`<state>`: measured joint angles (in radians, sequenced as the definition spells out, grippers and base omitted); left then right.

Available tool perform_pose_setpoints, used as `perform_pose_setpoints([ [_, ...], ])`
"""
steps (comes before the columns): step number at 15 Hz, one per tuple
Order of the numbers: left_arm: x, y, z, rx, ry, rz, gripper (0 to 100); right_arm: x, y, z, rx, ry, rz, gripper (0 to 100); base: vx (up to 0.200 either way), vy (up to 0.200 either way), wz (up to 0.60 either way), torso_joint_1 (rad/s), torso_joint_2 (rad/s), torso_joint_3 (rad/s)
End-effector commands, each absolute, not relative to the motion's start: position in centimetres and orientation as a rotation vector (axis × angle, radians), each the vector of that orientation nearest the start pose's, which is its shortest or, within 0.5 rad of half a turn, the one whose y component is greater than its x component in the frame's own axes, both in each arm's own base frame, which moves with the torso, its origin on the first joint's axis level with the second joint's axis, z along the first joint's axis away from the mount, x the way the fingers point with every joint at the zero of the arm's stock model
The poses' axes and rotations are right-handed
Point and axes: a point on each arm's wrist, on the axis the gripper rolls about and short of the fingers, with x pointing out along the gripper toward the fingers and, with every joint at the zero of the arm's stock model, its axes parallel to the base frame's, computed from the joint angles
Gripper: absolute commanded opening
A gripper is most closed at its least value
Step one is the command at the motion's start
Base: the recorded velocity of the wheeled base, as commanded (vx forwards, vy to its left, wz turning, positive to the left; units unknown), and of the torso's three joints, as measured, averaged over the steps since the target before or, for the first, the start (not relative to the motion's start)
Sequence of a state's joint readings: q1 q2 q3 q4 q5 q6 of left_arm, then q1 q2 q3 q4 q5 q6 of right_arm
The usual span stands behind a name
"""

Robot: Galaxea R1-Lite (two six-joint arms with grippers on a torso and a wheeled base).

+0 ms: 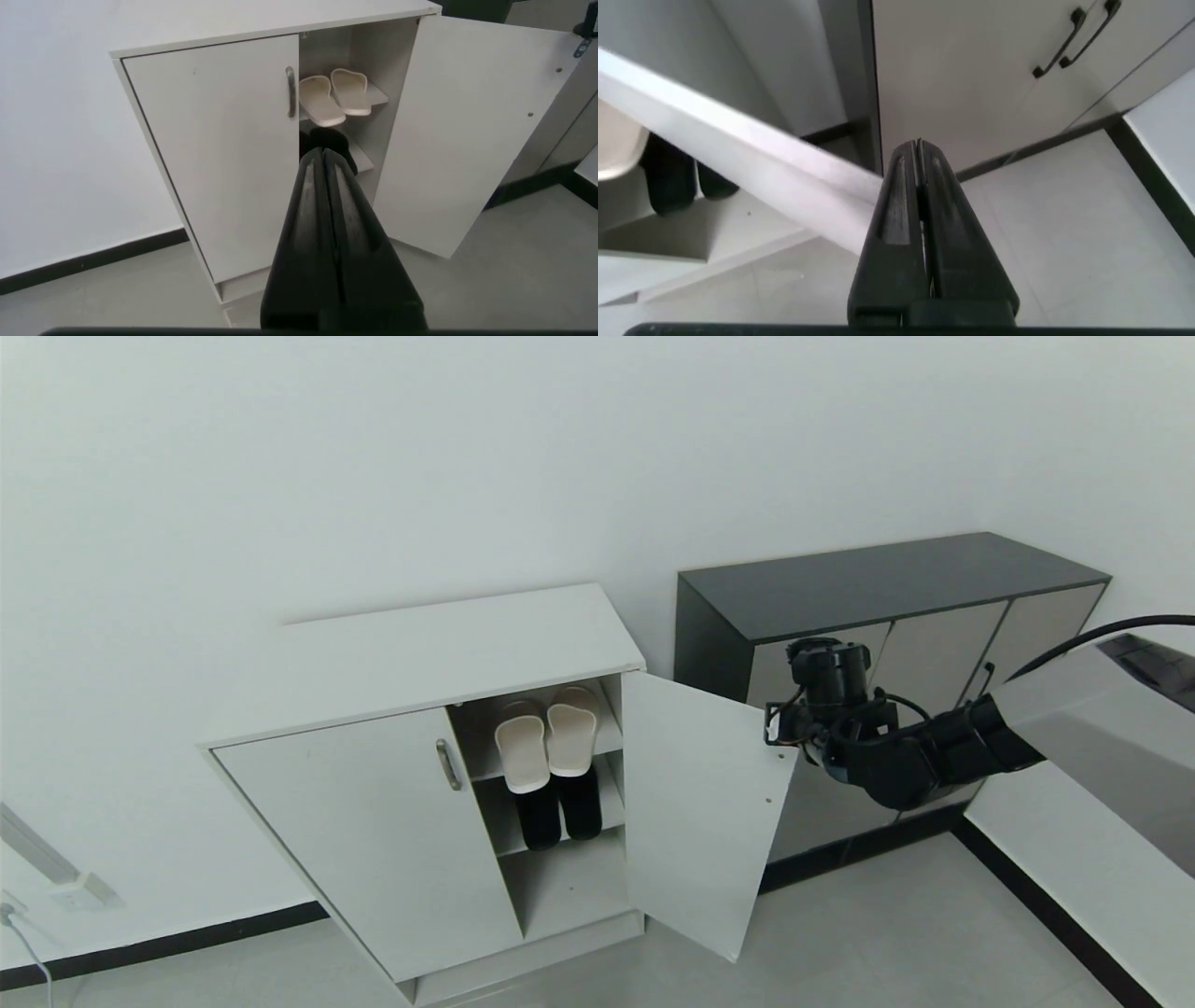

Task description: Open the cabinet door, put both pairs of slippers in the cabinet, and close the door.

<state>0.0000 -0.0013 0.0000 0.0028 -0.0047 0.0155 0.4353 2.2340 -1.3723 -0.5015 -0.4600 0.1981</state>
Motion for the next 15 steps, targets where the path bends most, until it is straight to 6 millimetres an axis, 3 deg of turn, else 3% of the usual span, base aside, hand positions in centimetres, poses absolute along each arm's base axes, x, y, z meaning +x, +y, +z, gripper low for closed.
perform_pose_setpoints([
  [1, -2.3, 0.0, 7.5, 0.015, 0.003, -0.005, 0, 40.9, 18.3, 11.7, 0.036, 0.328, -0.049, 0, 0.0, 0.0, 0.0, 0.0, 0.0, 0.0],
  [6, -2.3, 0.0, 7.5, 0.014, 0.003, -0.005, 0, 38.1, 20.6, 12.2, 0.016, 0.34, 0.022, 0, 0.0, 0.0, 0.0, 0.0, 0.0, 0.0],
  [7, -2.3, 0.0, 7.5, 0.014, 0.002, -0.005, 0, 36.3, 21.9, 12.6, 0.006, 0.343, 0.065, 0, 0.0, 0.0, 0.0, 0.0, 0.0, 0.0],
  [11, -2.3, 0.0, 7.5, 0.014, 0.003, -0.005, 0, 32.6, 24.3, 13.4, -0.011, 0.347, 0.163, 0, 0.0, 0.0, 0.0, 0.0, 0.0, 0.0],
  [15, -2.3, 0.0, 7.5, 0.014, 0.003, -0.005, 0, 32.2, 24.9, 12.5, -0.02, 0.371, 0.176, 0, 0.0, 0.0, 0.0, 0.0, 0.0, 0.0],
])
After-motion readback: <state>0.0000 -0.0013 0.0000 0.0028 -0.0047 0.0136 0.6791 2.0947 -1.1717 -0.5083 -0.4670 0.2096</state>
